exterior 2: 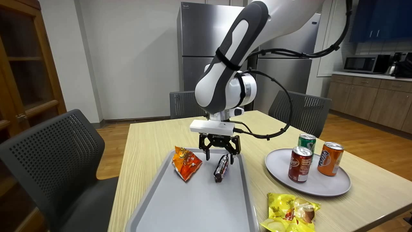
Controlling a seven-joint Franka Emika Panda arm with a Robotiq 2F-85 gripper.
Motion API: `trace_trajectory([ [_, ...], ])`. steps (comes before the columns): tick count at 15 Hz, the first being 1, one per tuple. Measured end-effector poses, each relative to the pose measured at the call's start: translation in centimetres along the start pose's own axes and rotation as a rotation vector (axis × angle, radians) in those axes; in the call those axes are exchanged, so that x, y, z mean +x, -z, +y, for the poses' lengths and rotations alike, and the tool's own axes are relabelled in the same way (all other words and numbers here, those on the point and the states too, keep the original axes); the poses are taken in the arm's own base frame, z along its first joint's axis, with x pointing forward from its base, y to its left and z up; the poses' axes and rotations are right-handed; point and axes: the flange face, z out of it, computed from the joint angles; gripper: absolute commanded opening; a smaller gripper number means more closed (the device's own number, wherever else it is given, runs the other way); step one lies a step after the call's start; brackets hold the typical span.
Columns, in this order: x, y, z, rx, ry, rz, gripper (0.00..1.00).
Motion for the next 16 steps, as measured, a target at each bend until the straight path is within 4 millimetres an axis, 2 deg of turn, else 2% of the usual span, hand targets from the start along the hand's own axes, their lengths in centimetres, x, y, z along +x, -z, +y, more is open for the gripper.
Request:
trace_trajectory([
  [5, 0.18, -0.70, -0.27, -0.003, -0.008, -0.002, 1.00],
  [6, 0.23, -0.81, -0.32, -0.004, -0.009, -0.002, 0.80],
  [14, 0.64, -0.62, -0.49, 0.004, -0.021, 0.000, 0.18],
  [16, 0.69, -0.53, -0.56, 0.006, -0.023, 0.001, 0.07],
])
